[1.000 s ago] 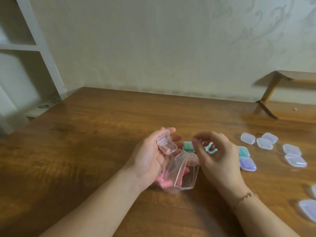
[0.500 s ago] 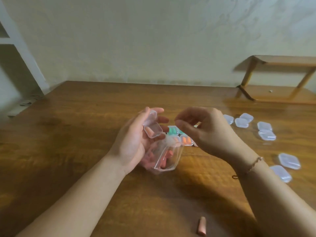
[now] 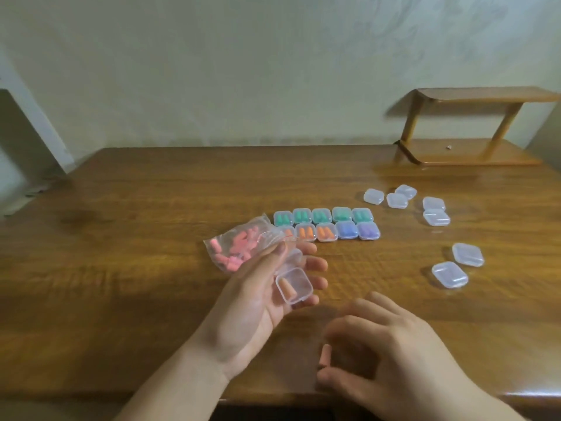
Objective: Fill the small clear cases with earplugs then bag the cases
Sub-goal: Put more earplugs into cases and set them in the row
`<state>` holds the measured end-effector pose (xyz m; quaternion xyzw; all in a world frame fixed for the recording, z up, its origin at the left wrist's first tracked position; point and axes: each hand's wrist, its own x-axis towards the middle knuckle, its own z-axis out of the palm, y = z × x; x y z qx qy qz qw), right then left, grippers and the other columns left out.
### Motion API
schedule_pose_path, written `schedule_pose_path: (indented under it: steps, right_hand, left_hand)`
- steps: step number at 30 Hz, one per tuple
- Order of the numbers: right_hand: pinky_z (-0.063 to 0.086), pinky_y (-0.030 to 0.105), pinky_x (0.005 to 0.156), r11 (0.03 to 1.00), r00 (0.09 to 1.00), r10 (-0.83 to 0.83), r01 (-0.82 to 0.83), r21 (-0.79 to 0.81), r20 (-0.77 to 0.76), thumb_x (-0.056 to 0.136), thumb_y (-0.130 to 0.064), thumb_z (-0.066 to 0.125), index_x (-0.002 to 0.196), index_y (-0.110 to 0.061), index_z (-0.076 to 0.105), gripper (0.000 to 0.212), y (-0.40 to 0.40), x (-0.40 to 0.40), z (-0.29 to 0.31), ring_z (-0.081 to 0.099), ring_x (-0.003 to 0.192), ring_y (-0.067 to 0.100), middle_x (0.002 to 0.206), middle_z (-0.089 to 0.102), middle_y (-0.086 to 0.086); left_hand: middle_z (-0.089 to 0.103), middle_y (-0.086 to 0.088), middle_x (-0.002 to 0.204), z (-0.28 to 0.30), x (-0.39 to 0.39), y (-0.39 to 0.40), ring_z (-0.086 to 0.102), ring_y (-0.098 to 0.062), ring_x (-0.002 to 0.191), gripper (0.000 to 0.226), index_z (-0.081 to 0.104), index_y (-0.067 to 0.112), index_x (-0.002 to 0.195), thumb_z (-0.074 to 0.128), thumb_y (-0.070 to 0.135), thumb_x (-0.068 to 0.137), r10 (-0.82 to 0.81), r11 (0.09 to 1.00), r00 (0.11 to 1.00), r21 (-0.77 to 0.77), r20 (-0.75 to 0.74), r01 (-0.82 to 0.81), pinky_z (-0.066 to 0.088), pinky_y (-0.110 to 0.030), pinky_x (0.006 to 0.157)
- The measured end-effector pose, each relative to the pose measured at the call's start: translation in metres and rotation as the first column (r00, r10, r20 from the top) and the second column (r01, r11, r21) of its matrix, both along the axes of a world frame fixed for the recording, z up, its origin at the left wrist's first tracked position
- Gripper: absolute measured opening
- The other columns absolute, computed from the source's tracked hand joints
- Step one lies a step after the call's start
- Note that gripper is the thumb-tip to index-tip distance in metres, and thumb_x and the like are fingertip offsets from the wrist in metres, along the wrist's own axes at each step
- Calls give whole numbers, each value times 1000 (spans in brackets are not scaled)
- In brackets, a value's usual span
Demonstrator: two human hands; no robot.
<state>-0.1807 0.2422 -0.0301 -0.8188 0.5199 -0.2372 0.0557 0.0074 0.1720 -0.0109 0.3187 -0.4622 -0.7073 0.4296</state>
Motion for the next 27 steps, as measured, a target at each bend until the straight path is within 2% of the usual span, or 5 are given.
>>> schedule_pose_path:
  steps: [5,10,16,23,27]
  right_hand:
    - [51,18,65,999,1000,-11,10,-41,-24,69,-72,62,85,-40,69,36,-5,2,-14,52,81,2,90,58,-25]
    - [42,18,89,989,951,68,-24,-146,303,79,-50,72,100,-37,70,25,-11,-10,8,57,103,11,109,58,-20]
    - [30,11,99,995,973,-55,72,-67,225,83,-61,56,106,-46,67,30,-28,-10,12,35,132,6,134,42,-22]
    - [38,27,104,999,978,8,0,-42,206,84,-53,64,117,-44,64,34,-29,-19,3,35,136,11,142,40,-19]
    - [42,18,91,990,857,-7,79,-118,515,83,-43,66,98,-36,71,17,-26,-23,8,56,116,14,118,61,-17]
  left_hand:
    - [70,-20,110,-3,-4,3,67,-29,95,41,67,9,117,48,38,95,47,998,998,47,41,-49,53,-38,77]
    - [68,-24,114,-1,-13,5,67,-29,93,45,65,5,120,47,36,94,5,990,1000,139,-27,-1,54,-39,81]
    - [66,-26,112,-3,-28,8,64,-37,98,46,64,1,123,52,34,92,-83,965,981,232,-174,123,55,-39,79]
    - [61,-22,106,-8,-34,5,60,-29,90,46,62,3,128,62,30,91,-147,958,969,217,-201,190,51,-35,76]
    - [63,-20,130,-14,-34,2,64,-31,94,54,59,11,130,62,2,77,-126,971,978,179,-168,156,53,-40,83]
